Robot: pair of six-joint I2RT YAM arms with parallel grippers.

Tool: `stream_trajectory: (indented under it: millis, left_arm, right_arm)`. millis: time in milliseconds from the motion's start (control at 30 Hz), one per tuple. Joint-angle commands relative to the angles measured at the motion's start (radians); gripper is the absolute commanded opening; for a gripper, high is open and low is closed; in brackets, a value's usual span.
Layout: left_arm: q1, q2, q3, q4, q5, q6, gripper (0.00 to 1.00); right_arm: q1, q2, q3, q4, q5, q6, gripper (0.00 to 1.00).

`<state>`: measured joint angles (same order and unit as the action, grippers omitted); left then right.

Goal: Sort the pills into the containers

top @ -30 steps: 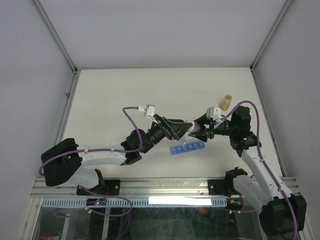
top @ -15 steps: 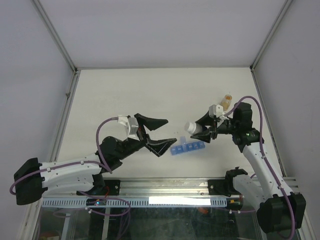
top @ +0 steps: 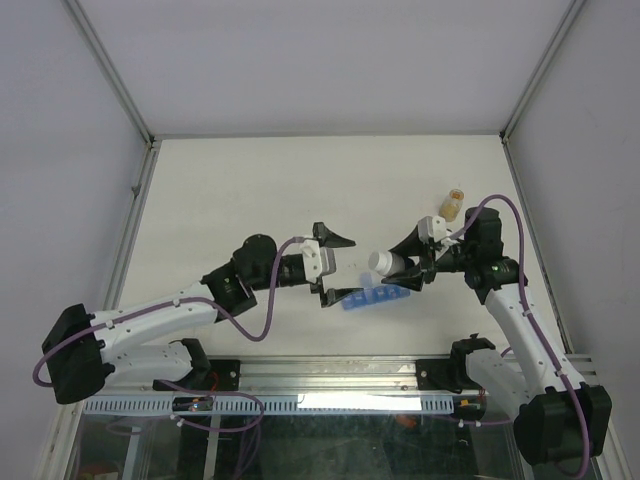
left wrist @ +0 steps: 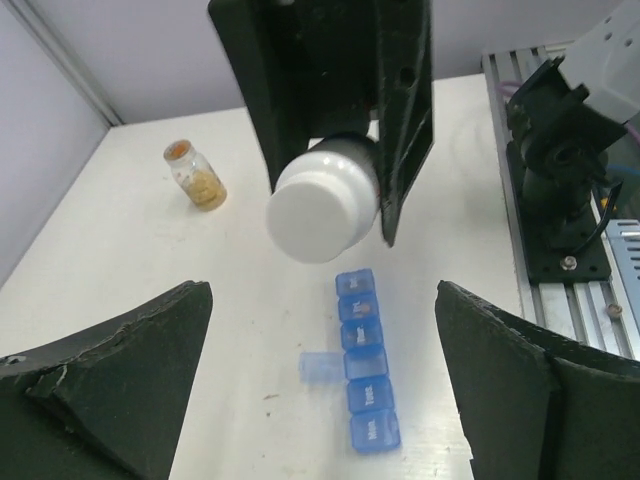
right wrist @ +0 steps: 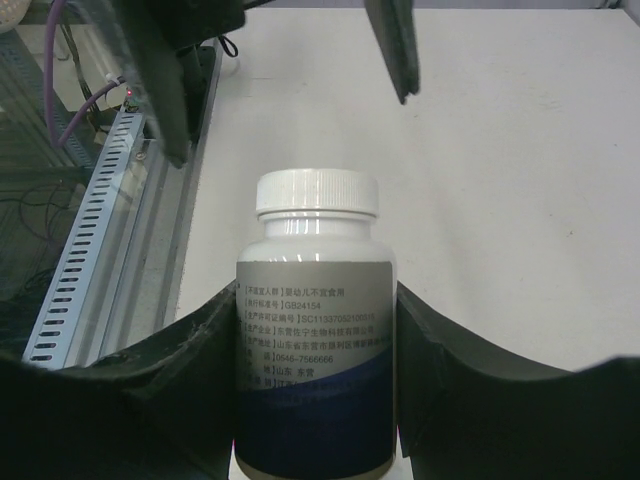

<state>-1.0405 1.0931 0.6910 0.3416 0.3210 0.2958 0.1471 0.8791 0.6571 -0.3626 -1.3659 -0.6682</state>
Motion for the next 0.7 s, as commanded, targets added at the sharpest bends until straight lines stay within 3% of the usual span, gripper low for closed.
stream_trajectory:
  millis: [0, 267, 667]
  left_arm:
    - [0.112, 0.05, 0.087, -0.037, 0.258, 0.054, 0.95]
    - [0.137, 0.194, 0.191, -0.02, 0.372, -0.007, 0.83]
    - [0.136, 0.249, 0.223, 0.056, 0.377, -0.104, 0.73]
  right_arm:
    - [-0.005, -0.012, 0.027, -0.013, -0.048, -0.054, 0.0]
    - [-0.005, -0.011, 0.029, -0.018, -0.049, -0.059, 0.0]
    - [-0.005, -0.009, 0.032, -0.024, -0.044, -0.064, 0.0]
